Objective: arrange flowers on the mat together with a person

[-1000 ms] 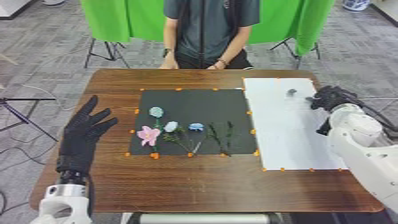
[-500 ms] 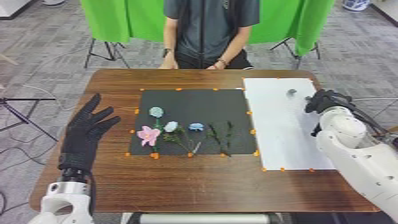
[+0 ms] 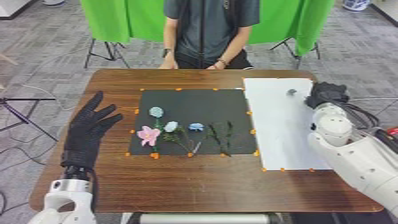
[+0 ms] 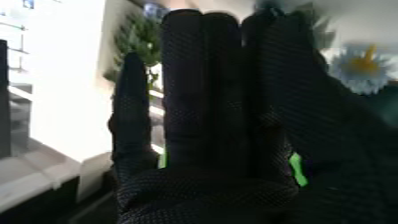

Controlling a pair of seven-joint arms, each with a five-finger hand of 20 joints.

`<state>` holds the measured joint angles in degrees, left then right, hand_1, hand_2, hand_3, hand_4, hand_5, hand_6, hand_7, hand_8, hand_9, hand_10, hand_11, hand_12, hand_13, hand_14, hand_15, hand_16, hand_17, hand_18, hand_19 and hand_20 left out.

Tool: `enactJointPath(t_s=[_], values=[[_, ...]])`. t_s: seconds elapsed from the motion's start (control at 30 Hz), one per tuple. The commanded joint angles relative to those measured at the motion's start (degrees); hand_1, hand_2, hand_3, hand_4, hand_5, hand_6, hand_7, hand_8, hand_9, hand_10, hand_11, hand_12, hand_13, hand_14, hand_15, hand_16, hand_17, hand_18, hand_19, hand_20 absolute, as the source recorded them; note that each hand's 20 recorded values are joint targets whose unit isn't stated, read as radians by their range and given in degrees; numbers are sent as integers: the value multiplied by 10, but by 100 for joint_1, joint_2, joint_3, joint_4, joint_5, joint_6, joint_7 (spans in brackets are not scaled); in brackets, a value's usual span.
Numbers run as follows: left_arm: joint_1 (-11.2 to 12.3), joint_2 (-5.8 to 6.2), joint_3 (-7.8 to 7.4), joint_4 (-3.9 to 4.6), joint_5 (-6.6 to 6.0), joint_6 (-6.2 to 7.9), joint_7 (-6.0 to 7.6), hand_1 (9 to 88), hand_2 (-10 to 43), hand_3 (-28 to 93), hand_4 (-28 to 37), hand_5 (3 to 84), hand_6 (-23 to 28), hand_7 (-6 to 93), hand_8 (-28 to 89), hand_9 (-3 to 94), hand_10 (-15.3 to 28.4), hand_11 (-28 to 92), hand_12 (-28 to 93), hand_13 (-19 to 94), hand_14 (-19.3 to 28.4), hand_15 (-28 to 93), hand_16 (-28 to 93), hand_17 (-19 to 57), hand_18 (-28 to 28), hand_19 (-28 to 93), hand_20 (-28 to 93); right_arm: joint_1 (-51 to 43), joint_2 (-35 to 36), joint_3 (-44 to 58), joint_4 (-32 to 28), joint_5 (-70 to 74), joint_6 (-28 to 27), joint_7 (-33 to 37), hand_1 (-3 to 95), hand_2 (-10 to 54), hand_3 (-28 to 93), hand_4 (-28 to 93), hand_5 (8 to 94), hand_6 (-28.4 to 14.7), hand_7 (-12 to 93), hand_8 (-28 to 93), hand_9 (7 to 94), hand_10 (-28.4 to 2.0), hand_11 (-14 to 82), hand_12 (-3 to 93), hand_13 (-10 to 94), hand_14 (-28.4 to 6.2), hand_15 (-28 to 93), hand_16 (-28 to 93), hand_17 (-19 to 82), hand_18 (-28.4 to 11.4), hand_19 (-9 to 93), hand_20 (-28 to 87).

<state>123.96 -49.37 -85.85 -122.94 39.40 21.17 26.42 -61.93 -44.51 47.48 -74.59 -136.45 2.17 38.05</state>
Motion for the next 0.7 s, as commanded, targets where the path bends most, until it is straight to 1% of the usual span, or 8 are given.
enactJointPath(t_s=[0.03, 0.2, 0.33, 0.37, 0.53, 0.57, 0.6, 0.7], values=[[95, -70, -53, 7, -23, -20, -7, 229, 44, 802, -283, 330, 30, 103, -95, 365, 168, 198, 81, 300, 259, 415, -66, -78, 238, 480, 151, 93, 53, -115, -61, -215, 242, -57, 585, -95, 610, -283, 798, 67, 258, -19, 868, -40, 104, 345, 706, -10, 485, 301, 216, -155, 715, 221], [99, -44, -52, 1, -42, -7, 8, 228, 44, 802, -283, 331, 29, 104, -94, 365, 168, 197, 81, 300, 258, 416, -65, -78, 238, 479, 151, 344, 81, -449, -16, -137, 737, 197, 568, -95, 654, -283, 808, 55, 258, 1, 872, -48, 114, 369, 706, -11, 501, 306, 213, -154, 723, 229], [119, -13, -34, -12, -55, 17, 40, 228, 44, 802, -283, 331, 30, 104, -94, 365, 168, 198, 82, 300, 258, 415, -65, -78, 238, 480, 151, 478, 21, -529, -23, -276, 625, 348, 517, -95, 709, -283, 732, 33, 325, -27, 812, -64, 155, 365, 665, -42, 543, 275, 195, -183, 721, 238], [75, -33, -33, 7, -35, -14, 8, 228, 44, 802, -283, 331, 30, 104, -94, 365, 169, 199, 82, 300, 258, 414, -65, -78, 238, 480, 151, 526, 49, -603, -45, -258, 648, 428, 505, -95, 717, -283, 713, 29, 344, -30, 795, -69, 164, 365, 655, -52, 555, 264, 191, -191, 720, 240], [87, -37, -56, -6, -30, 0, 23, 228, 44, 803, -283, 332, 31, 105, -94, 365, 169, 198, 81, 300, 258, 414, -65, -78, 238, 480, 151, 563, 16, -558, -85, -192, 543, 348, 450, -95, 757, -283, 624, 4, 421, -38, 676, -106, 342, 250, 624, -91, 614, 186, 178, -221, 715, 255], [99, -43, -63, -15, -17, -3, -2, 229, 44, 802, -283, 332, 32, 105, -94, 365, 169, 198, 81, 301, 258, 414, -66, -78, 238, 480, 151, 537, 13, -504, -118, -152, 421, 305, 425, -95, 784, -282, 605, 4, 407, -55, 650, -118, 381, 219, 616, -96, 627, 166, 175, -227, 713, 256], [91, -30, -47, -10, -30, 8, 14, 228, 44, 803, -283, 333, 32, 105, -94, 365, 170, 198, 81, 300, 258, 414, -65, -78, 238, 480, 151, 533, -9, -457, -129, -131, 306, 260, 401, -95, 814, -283, 590, 8, 385, -141, 626, -124, 407, 191, 608, -99, 635, 153, 170, -235, 710, 256], [80, -52, -47, -5, -17, -7, -10, 228, 44, 803, -283, 333, 32, 105, -94, 365, 169, 198, 82, 301, 258, 416, -65, -78, 238, 480, 151, 419, -59, -245, -214, 13, -75, 176, 371, -95, 826, -283, 552, 5, 329, -186, 595, -137, 375, 167, 580, -110, 628, 142, 158, -247, 694, 253]])
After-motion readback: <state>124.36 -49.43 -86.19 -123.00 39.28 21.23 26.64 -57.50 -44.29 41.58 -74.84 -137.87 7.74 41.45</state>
